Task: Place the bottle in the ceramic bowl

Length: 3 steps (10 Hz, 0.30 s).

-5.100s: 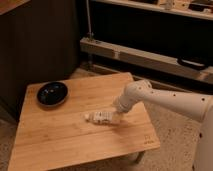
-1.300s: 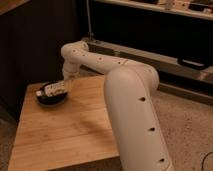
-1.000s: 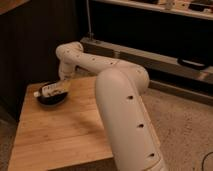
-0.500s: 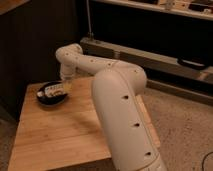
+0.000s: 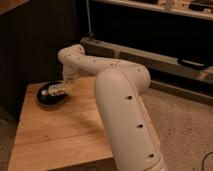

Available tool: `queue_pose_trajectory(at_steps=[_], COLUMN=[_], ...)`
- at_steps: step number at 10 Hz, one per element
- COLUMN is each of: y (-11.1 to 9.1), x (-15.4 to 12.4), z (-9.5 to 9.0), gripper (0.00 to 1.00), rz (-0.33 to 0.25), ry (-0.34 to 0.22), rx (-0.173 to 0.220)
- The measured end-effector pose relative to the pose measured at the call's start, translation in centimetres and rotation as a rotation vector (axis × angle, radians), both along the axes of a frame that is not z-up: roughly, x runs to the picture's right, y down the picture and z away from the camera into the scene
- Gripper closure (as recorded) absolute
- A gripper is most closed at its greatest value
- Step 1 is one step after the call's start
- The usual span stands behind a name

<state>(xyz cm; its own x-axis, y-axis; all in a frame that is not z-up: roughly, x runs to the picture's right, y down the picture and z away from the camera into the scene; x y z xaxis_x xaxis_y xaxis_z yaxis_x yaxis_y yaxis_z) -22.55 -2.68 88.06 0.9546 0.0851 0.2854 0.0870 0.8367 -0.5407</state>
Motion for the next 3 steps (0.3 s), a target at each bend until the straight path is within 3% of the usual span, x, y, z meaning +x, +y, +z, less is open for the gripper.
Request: queue_pose_trajectory(at_steps=[3], y=[0.07], x=[-0.25], z=[-0.05], gripper=[0.22], rz=[-0.003], ry=[-0.002], rx=[0.000])
